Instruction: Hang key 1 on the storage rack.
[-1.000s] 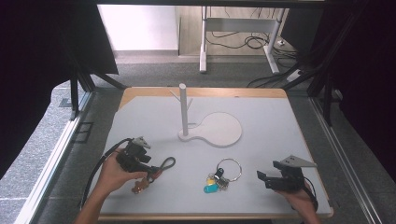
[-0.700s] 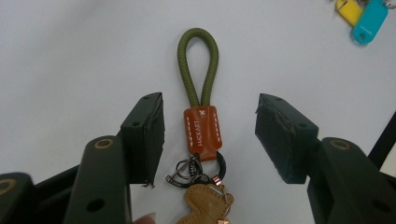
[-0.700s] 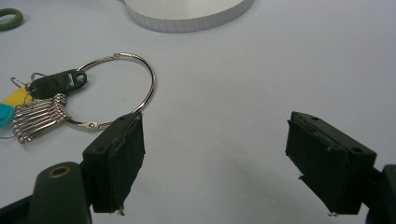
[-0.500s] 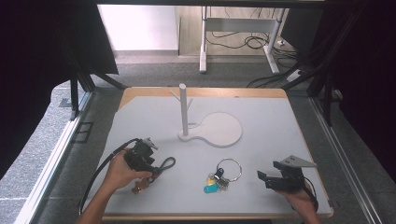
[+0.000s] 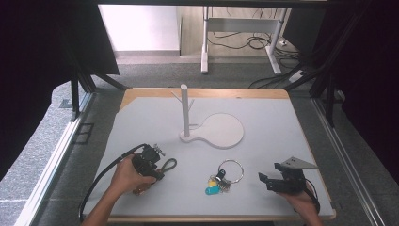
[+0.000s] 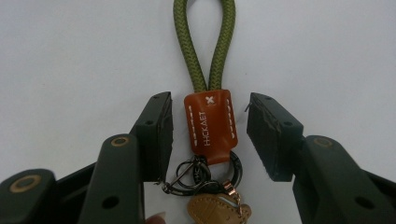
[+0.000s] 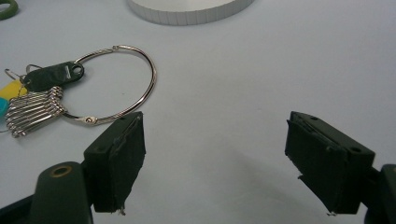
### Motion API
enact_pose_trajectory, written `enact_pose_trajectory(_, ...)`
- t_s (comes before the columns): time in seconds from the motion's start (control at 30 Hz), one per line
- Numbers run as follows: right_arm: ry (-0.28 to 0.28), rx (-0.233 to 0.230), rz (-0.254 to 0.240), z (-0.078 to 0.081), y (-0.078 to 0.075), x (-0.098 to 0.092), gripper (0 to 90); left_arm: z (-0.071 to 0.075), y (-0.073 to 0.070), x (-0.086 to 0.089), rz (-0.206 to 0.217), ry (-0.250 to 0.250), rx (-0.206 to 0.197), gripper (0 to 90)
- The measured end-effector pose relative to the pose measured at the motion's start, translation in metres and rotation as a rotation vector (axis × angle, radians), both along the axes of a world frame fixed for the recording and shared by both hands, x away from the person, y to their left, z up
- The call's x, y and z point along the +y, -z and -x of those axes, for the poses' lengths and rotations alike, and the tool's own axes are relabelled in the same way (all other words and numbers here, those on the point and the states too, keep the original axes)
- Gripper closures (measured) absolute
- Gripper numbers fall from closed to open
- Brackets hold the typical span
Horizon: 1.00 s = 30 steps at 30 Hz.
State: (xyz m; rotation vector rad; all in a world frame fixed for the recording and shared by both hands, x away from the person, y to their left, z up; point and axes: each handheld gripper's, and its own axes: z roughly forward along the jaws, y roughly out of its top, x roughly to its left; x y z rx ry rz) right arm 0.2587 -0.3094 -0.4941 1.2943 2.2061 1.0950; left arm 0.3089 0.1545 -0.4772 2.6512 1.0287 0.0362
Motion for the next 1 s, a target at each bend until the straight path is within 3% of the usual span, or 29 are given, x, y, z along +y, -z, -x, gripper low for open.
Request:
enact_pose_trajectory(0.37, 0.002, 0.001, 0.005, 0.0, 0.0, 0.0, 20.8, -0.001, 0.002, -0.008, -0.064, 0.024, 0.014, 57.6)
enact_pose_trajectory(0.7, -0.001, 0.0, 0.015, 0.0, 0.0, 0.001, 20.9, -0.005, 0.003, -0.011, -0.097, 0.026, 0.032, 63.7)
enact_pose_trajectory(0.83, -0.004, 0.002, 0.027, -0.001, 0.001, 0.002, 20.9, -0.005, 0.003, -0.013, -0.102, 0.026, 0.033, 65.8)
enact_pose_trajectory(1.0, 0.001, 0.002, 0.032, 0.0, 0.003, 0.003, 21.0, -0.005, 0.003, -0.009, -0.079, 0.024, 0.029, 66.8)
